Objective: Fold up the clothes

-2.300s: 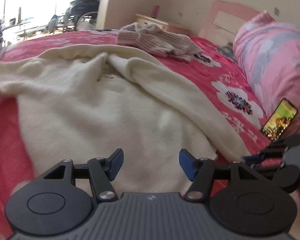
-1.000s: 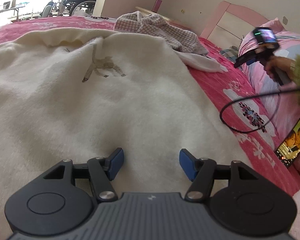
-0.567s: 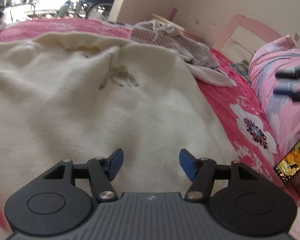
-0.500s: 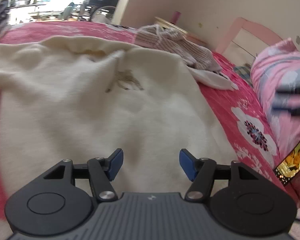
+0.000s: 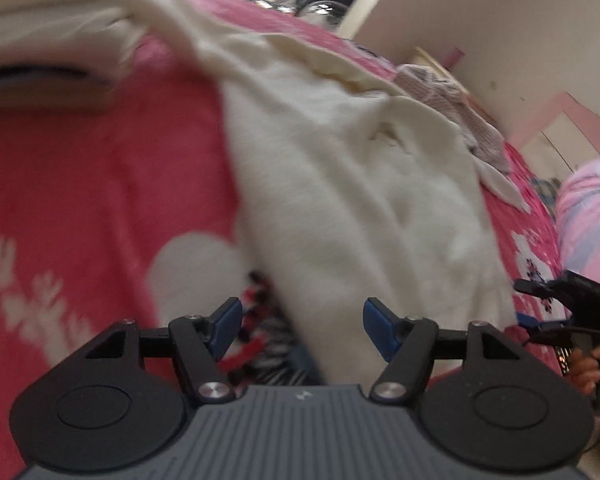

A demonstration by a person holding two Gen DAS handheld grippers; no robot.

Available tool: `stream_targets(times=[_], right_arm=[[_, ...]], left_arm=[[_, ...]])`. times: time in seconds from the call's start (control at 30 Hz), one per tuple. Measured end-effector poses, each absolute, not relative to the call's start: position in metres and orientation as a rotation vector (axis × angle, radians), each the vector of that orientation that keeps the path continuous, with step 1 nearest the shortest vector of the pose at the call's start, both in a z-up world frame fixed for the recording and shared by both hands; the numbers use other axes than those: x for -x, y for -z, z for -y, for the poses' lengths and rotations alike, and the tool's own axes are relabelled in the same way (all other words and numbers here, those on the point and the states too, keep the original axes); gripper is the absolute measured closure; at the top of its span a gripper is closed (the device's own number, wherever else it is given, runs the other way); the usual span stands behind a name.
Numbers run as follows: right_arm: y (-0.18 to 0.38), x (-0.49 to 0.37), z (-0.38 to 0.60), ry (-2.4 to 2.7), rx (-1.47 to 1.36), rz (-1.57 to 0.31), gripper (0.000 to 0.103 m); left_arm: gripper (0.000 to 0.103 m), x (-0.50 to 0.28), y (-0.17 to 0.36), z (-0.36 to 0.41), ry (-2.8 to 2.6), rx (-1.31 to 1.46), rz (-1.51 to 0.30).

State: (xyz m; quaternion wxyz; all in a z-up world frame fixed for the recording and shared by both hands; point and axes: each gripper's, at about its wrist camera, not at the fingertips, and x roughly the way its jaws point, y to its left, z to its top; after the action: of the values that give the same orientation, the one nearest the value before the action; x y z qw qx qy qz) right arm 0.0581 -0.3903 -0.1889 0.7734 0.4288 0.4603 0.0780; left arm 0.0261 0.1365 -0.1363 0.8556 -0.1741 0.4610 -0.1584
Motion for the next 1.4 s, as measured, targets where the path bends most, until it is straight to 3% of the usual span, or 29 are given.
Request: stream_targets(times=[0.2,0.3,0.37,0.47,0.6,0.7,0.87,1.1,1.17,1.33,1.4], right_arm=[[0.191,-0.048,0.380,-0.158,-0.972,-0.960,0.047],[0.199,-0.047,0.374,-0.125,-0.980,-0.938,0.066],[0.198,-0.045,0.364,-0.137,-0.933,-0.951,0.090],[0.180,-0.042,0.358,-0.135,-0.856,-0.933,0.094],[0.115,-0.037,0.375,-0.138,-0.726,-0.818,0.094],[0.085,-0.039,0.376,-0.150,-0.589,-0.852,0.094],[0.133,-0.044,0.372,-0.081,-0.489,-1.111,0.092],[0.154,-0.018,0.408,0.034,-0.736,-1.035,0.087],[0.151,-0.014,0.415,0.037,-0.799,-0.970,0.075],[0.160,-0.030,0.416,0.010,-0.827,-0.882,0.060],[0.172,-0.044,0.408,-0.005,-0.818,-0.930,0.060]], left_arm=[[0.046,-0.034,0.158,-0.129,0.406,0.423,-1.029],[0.057,-0.036,0.167,-0.116,0.379,0.413,-1.040],[0.080,-0.036,0.166,-0.107,0.377,0.387,-1.020],[0.093,-0.034,0.160,-0.104,0.376,0.398,-1.004],[0.095,-0.029,0.143,-0.117,0.403,0.447,-0.999],[0.097,-0.030,0.141,-0.121,0.404,0.448,-1.041],[0.097,-0.038,0.167,-0.123,0.350,0.435,-1.147],[0.090,-0.040,0.162,-0.115,0.375,0.355,-1.141],[0.085,-0.041,0.161,-0.114,0.382,0.349,-1.143],[0.082,-0.042,0.163,-0.112,0.375,0.350,-1.140],[0.082,-0.040,0.163,-0.111,0.369,0.345,-1.134]])
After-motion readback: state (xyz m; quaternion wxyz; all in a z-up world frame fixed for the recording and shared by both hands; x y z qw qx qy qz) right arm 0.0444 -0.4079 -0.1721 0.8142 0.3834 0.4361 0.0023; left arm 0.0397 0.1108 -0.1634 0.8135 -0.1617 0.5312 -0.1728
